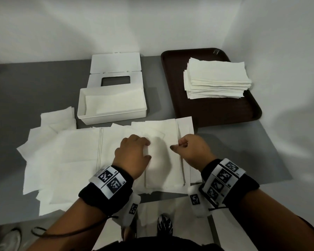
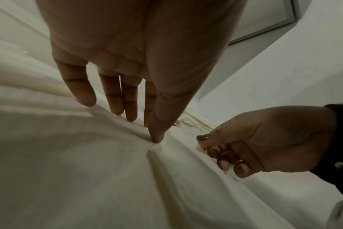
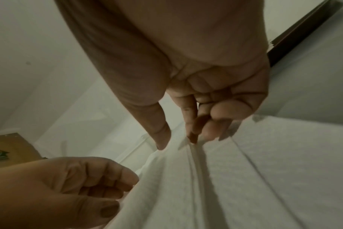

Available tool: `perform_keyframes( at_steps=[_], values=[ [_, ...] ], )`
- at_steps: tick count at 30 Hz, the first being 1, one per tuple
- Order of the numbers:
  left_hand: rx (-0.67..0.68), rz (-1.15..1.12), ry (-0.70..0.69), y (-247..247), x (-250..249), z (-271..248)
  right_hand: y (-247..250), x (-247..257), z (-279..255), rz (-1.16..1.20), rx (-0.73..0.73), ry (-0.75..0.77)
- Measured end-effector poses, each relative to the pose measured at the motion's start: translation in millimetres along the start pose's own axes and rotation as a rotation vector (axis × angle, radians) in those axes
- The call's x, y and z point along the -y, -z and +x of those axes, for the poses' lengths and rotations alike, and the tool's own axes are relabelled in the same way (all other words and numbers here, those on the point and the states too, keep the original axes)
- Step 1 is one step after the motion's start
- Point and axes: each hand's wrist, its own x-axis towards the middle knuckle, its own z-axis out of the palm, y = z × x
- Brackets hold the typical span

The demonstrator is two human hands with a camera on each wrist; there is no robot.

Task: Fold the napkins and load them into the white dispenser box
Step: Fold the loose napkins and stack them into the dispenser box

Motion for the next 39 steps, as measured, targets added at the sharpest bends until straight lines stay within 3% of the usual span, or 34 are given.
perform_keyframes(
  at_steps=[10, 17, 21, 25, 33, 39],
  values=[
    [-0.123, -0.112, -0.047, -12, 9, 0, -6, 3, 0, 0.212, -0.018, 0.019],
    [-0.158, -0.24, -0.062, -8, 11, 2, 23, -2, -10, 0.376, -0.08, 0.023],
    [-0.106, -0.483, -0.086, 5, -9, -1, 42, 3, -16, 0.5, -0.09, 0.054],
    [0.048, -0.942, 0.034, 13, -28, -1, 47, 14, -18, 0.598, -0.089, 0.09],
    [-0.122, -0.845, -0.105, 34, -23, 12, 36, 36, -9, 0.643, -0.036, 0.07],
    [0.002, -0.761, -0.265, 72, 0, 12, 60, 60, 19, 0.588, 0.056, 0.131]
  ],
)
